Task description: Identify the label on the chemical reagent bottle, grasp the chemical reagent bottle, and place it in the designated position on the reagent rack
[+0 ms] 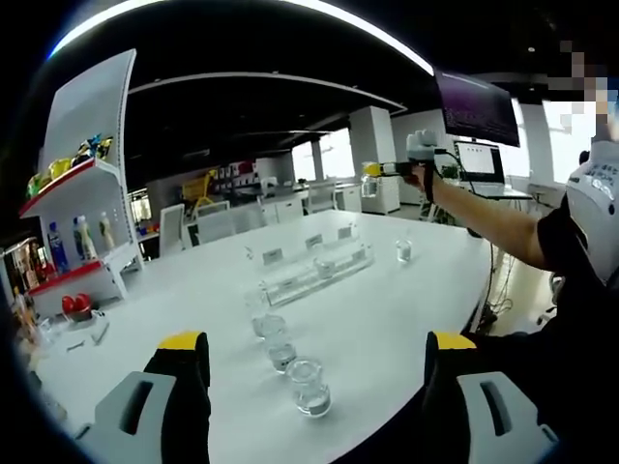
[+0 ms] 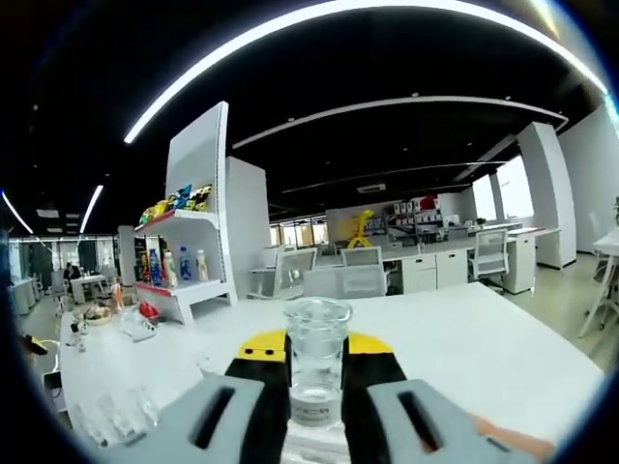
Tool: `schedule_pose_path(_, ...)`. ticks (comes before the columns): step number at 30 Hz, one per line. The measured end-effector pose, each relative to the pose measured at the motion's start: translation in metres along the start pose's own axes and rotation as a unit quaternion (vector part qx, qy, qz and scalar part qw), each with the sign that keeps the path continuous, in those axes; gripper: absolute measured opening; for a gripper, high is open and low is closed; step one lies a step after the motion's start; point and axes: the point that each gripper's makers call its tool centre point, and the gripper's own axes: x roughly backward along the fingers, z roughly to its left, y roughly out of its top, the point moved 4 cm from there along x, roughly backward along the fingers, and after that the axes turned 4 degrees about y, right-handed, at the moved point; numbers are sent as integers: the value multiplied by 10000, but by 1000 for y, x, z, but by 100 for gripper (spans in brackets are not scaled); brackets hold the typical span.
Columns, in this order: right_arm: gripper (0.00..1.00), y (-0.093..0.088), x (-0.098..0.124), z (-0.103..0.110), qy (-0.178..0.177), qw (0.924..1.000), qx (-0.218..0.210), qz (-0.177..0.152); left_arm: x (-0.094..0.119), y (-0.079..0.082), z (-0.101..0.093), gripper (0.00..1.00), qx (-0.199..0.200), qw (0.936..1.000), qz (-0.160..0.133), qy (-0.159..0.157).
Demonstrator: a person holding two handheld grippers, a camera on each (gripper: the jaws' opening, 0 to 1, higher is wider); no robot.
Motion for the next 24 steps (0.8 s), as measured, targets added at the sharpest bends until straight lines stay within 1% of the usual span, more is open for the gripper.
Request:
schedule_pose_path(4, 16, -2, -13, 0, -21, 10000, -13, 20, 1, -1, 1, 92, -3, 10000, 3, 21)
schedule_pose_path(11, 16, -14, -42, -1, -92, 9998, 97, 176, -1, -2, 5, 92, -5, 10000, 34, 38)
schedule_pose_path(14, 16, -22, -54, -3, -111, 9997, -2, 219, -2, -1, 6, 92, -40, 10000, 63, 28)
schedule_pose_path(20, 16, -33, -71, -9, -163, 9995, -207, 171, -1, 3, 9, 92, -87, 9999, 20, 49)
schedule_pose_path(24, 16, -39, -81, -7, -214, 9995, -33, 223, 0, 1, 12, 92, -76, 9999, 28, 81)
